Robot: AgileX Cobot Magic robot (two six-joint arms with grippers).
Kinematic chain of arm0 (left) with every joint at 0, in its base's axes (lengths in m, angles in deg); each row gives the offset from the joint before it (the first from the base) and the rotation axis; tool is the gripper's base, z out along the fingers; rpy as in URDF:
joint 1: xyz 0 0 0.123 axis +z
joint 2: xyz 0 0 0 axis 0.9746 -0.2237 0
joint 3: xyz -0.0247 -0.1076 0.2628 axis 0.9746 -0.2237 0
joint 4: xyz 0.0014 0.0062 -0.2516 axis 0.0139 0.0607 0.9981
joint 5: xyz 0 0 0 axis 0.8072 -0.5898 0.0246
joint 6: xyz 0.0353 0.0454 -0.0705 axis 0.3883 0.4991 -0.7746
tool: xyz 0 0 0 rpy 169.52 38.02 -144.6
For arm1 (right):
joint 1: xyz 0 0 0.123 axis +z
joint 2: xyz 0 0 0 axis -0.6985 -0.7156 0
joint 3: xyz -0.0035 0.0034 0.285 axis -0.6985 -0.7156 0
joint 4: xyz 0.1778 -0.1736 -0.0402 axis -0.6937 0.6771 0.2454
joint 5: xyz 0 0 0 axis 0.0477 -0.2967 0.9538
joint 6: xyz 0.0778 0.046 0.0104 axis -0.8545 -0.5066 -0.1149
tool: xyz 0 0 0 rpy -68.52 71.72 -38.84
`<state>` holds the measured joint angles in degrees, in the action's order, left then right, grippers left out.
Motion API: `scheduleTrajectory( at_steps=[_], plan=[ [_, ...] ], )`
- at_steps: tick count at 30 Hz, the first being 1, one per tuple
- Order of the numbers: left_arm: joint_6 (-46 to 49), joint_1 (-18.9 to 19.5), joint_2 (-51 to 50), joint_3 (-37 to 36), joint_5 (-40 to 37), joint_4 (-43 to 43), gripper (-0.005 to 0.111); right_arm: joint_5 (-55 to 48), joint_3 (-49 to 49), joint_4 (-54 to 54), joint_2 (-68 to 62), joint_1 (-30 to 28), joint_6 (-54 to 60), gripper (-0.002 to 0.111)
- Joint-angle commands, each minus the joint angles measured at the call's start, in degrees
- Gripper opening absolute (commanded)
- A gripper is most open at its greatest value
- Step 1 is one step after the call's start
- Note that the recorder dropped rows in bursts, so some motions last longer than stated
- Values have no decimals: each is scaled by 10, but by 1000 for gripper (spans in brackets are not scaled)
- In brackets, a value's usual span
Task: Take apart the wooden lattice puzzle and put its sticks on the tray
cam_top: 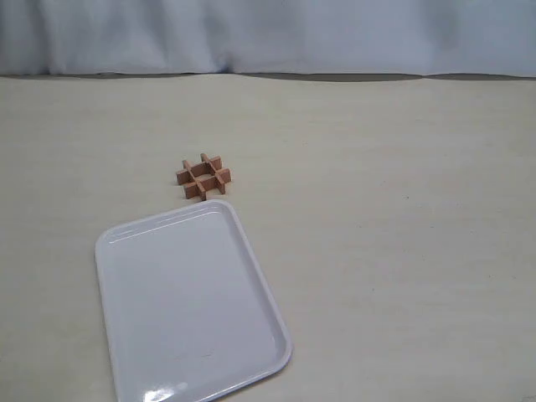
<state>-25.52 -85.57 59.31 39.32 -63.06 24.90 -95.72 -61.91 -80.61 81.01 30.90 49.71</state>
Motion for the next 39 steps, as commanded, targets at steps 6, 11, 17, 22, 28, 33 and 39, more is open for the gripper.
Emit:
scheduleTrajectory(
  at_steps=[6, 11, 17, 22, 28, 33, 39],
  plan=[
    [1, 1, 1, -2, 8, 4, 0, 16, -1, 3, 2, 2, 2, 4],
    [1, 1, 1, -2, 8, 4, 0, 117, -1, 3, 2, 2, 2, 4],
    [1, 1, 1, -2, 8, 4, 0, 328, -1, 3, 2, 2, 2, 4],
    [1, 1, 1, -2, 8, 4, 0, 286, -1, -60, 2, 2, -245, 4],
    [1, 1, 1, -2, 8, 4, 0, 124, -1, -41, 2, 2, -275, 4],
    [1, 1, 1, -2, 8, 4, 0, 219, -1, -72, 2, 2, -269, 4],
    [1, 1, 1, -2, 8, 4, 0, 218, 122, -50, -81, 2, -219, 5]
  ],
)
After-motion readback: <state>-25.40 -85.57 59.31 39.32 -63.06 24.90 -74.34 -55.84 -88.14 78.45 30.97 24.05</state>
